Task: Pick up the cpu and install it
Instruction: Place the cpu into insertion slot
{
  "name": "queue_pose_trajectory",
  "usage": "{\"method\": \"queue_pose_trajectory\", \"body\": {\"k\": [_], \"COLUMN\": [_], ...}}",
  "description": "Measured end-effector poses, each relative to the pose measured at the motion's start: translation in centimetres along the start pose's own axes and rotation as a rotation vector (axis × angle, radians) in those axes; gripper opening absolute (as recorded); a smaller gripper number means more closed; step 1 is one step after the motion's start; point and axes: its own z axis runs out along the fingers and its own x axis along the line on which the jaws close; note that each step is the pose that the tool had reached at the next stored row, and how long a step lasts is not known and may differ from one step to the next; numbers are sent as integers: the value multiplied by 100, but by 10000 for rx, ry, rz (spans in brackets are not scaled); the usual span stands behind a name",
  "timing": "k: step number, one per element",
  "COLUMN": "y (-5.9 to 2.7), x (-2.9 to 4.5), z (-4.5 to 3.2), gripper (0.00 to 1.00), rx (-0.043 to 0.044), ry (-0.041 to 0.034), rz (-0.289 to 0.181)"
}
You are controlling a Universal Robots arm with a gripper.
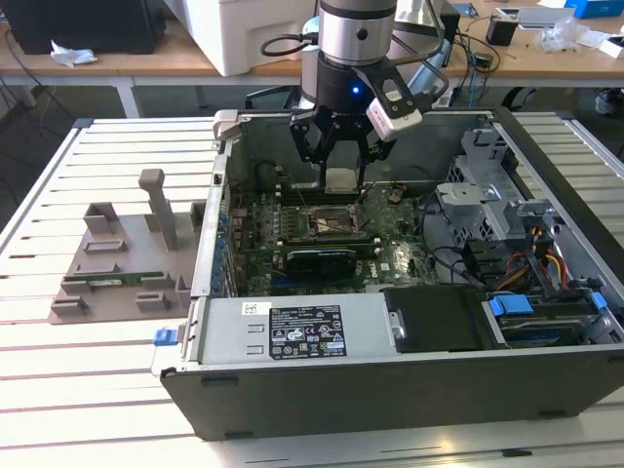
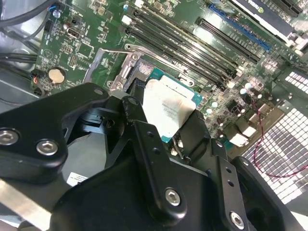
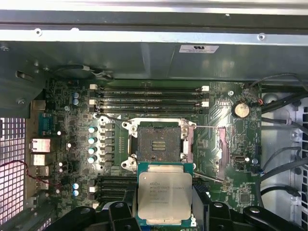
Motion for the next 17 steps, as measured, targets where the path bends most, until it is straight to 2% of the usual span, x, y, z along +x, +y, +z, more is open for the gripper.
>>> {"method": "queue_pose_trajectory", "body": {"k": [3,4,17], "y": [0,0,0], "x": [0,0,0], "z": [1,2,5], "gripper": [54,54,54], "rx": [20,58,116], "ry": [-13,-20,-43], "rz": [726,1071,2582]}}
